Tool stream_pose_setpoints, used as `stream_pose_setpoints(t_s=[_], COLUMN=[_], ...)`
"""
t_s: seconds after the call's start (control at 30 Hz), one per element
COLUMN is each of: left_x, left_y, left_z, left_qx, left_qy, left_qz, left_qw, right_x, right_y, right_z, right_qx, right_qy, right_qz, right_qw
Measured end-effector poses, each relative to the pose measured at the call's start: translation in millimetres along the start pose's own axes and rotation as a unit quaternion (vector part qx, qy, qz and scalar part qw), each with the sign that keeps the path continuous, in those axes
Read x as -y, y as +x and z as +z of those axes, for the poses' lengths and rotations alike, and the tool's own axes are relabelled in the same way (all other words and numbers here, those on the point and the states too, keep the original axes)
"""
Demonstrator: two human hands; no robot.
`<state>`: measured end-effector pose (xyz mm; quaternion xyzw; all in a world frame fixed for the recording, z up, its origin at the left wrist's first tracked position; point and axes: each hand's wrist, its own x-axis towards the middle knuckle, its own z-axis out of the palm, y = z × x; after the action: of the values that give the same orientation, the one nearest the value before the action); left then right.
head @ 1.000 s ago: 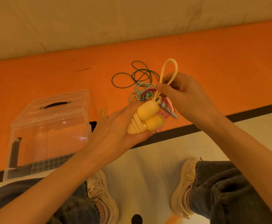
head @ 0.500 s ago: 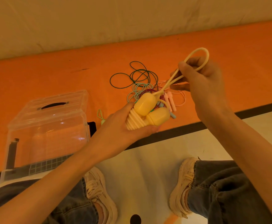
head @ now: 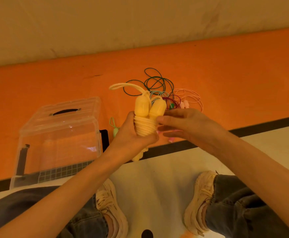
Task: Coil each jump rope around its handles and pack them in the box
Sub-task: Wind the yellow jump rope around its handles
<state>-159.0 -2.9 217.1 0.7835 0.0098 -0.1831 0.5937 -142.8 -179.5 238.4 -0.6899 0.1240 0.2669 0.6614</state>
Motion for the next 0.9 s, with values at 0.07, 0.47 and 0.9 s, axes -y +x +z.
stream_pose_setpoints(t_s=[0.07, 0.47, 0.9], left_x=[7, 101, 229], left_y=[2, 24, 96], left_z=[4, 39, 38], left_qx=[0.0, -0.06, -0.153], left_qy=[-0.01, -0.088, -0.079], left_qz=[-0.018, -0.117, -0.167], left_qw=[1.0, 0.987, 0.971], right_x=[-13, -102, -192], right_y=[2, 61, 228], right_z=[7, 22, 54], right_qx=[0.005, -0.018, -0.106], right_qy=[0.007, 0.044, 0.085], right_qz=[0.0, 0.102, 0.171], right_qw=[1.0, 0.994, 0.976])
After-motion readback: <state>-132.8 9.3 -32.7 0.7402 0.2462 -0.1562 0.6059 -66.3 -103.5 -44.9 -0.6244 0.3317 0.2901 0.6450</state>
